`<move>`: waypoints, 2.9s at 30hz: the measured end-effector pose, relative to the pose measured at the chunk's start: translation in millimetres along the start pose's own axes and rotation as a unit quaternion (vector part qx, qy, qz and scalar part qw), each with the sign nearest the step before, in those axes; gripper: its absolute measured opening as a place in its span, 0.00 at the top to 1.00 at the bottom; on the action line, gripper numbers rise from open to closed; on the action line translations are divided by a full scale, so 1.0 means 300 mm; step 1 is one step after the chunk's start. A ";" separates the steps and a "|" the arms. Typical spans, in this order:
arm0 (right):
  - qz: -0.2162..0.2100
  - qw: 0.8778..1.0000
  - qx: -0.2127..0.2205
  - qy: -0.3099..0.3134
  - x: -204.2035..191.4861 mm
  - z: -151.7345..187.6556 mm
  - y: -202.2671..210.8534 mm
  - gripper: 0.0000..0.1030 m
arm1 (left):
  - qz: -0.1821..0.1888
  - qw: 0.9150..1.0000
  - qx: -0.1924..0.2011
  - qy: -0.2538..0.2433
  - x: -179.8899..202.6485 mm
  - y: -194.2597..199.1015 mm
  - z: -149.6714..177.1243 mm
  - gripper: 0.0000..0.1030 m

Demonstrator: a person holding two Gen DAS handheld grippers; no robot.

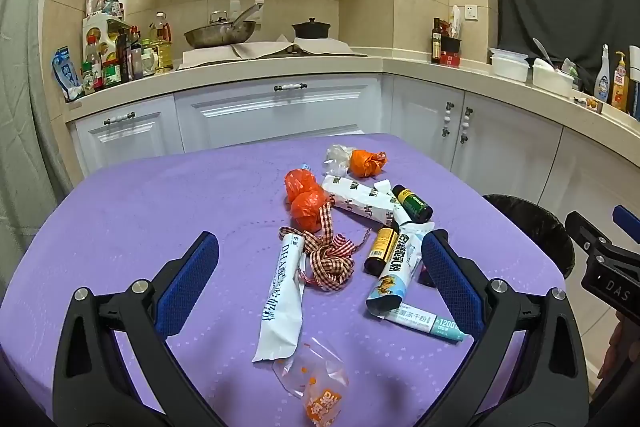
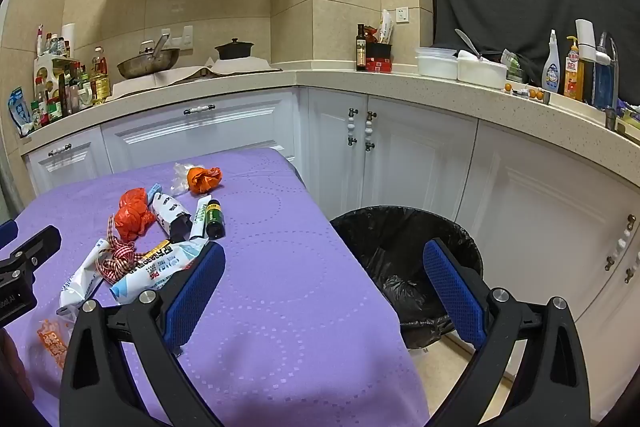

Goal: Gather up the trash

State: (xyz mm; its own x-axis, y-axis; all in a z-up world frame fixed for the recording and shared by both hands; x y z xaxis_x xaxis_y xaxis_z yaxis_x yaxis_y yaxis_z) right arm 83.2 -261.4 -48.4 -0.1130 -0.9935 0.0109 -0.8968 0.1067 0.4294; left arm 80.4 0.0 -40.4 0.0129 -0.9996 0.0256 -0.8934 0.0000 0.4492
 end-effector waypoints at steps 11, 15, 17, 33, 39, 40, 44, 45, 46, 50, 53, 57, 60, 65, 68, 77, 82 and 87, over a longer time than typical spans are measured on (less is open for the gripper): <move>0.001 1.000 -0.002 0.001 -0.002 0.003 -0.003 0.06 | 0.004 1.000 0.000 -0.007 0.020 0.000 -0.005 0.04; 0.002 1.000 -0.002 -0.001 0.000 0.013 -0.012 0.06 | 0.006 1.000 0.000 -0.009 0.022 0.010 -0.006 0.04; 0.003 1.000 -0.001 -0.001 0.016 0.016 -0.003 0.06 | 0.007 1.000 0.000 -0.010 0.022 0.011 -0.006 0.04; 0.006 1.000 -0.004 -0.002 0.023 0.013 -0.006 0.06 | 0.009 1.000 0.001 -0.013 0.036 0.010 0.000 0.04; 0.007 1.000 -0.004 -0.003 0.025 0.012 -0.004 0.06 | 0.009 1.000 0.001 -0.014 0.041 0.010 -0.001 0.04; 0.008 1.000 -0.004 -0.003 0.027 0.012 -0.004 0.06 | 0.009 1.000 0.001 -0.014 0.040 0.010 0.000 0.04; 0.007 1.000 -0.004 -0.002 0.028 0.012 -0.004 0.06 | 0.009 1.000 0.000 -0.013 0.041 0.010 0.000 0.04; 0.007 1.000 -0.004 -0.002 0.027 0.012 -0.004 0.06 | 0.009 1.000 0.000 -0.013 0.041 0.010 0.000 0.04; 0.007 1.000 -0.004 -0.003 0.025 0.012 -0.004 0.06 | 0.009 1.000 0.001 -0.013 0.040 0.010 0.001 0.04; 0.007 1.000 -0.004 -0.003 0.027 0.012 -0.004 0.06 | 0.009 1.000 0.001 -0.013 0.039 0.010 0.001 0.04; 0.007 1.000 -0.004 -0.003 0.027 0.012 -0.004 0.06 | 0.009 1.000 0.001 -0.013 0.040 0.010 0.001 0.04; 0.008 1.000 -0.004 -0.002 0.026 0.012 -0.005 0.06 | 0.010 1.000 0.001 -0.013 0.041 0.010 0.001 0.04; 0.008 1.000 -0.004 -0.003 0.025 0.011 -0.005 0.06 | 0.010 1.000 0.001 -0.014 0.041 0.009 0.001 0.04; 0.009 1.000 -0.004 -0.002 0.025 0.011 -0.005 0.06 | 0.009 1.000 0.001 -0.013 0.041 0.009 0.002 0.04; 0.009 1.000 -0.004 -0.003 0.026 0.011 -0.005 0.06 | 0.009 1.000 0.001 -0.014 0.041 0.009 0.002 0.04; 0.009 1.000 -0.004 -0.002 0.027 0.011 -0.006 0.06 | 0.010 1.000 0.000 -0.013 0.046 0.007 0.005 0.04; 0.010 1.000 -0.004 -0.002 0.026 0.011 -0.006 0.06 | 0.010 1.000 0.001 -0.015 0.052 0.008 0.005 0.04; 0.009 1.000 -0.004 -0.002 0.026 0.012 -0.008 0.06 | 0.009 1.000 -0.001 -0.014 0.054 0.007 0.007 0.04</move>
State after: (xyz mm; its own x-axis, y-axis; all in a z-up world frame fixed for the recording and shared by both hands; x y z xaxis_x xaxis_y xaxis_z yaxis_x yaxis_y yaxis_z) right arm 82.8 -269.1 -52.6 -0.1309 -0.9913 0.0152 -0.8908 0.1244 0.4370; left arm 77.8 -16.2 -40.9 -0.0158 -0.9998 0.0096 -0.8928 0.0184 0.4502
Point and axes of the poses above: each gripper's, at about its wrist camera, not at the fingertips, and y roughly against the way its jaws point, x to its right, z to its underside, the point moved 9 cm from there along -y, roughly the way its jaws point, and after that the axes turned 2 degrees about y, right-handed, at the moved point
